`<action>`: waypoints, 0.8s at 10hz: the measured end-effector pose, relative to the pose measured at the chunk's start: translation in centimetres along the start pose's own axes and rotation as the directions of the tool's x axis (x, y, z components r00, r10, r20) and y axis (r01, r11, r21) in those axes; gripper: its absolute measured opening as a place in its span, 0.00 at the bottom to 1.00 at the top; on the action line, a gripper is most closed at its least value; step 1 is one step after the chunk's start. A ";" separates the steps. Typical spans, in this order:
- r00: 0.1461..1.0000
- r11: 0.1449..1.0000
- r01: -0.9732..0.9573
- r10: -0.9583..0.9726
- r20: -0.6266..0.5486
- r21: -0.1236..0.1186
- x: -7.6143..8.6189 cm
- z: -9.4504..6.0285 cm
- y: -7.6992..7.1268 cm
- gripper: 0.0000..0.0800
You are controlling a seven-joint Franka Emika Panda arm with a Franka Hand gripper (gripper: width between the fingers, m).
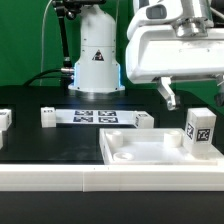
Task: Assemble one leg
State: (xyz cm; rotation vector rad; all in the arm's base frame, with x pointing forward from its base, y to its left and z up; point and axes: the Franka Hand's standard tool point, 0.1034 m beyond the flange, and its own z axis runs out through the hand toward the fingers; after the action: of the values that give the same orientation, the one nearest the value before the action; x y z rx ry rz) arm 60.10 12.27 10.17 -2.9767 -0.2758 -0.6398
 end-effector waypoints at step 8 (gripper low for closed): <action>0.937 0.997 -0.031 0.007 0.350 0.064 0.3 0.5 0.6 0.81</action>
Offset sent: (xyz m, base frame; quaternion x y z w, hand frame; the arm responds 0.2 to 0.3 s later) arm 0.0052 -0.0058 -0.0051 -0.0032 -0.1188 -0.0121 0.9928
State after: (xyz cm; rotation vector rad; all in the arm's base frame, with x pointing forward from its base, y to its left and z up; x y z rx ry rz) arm 60.73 11.81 9.82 -3.0047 -0.2842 -0.0882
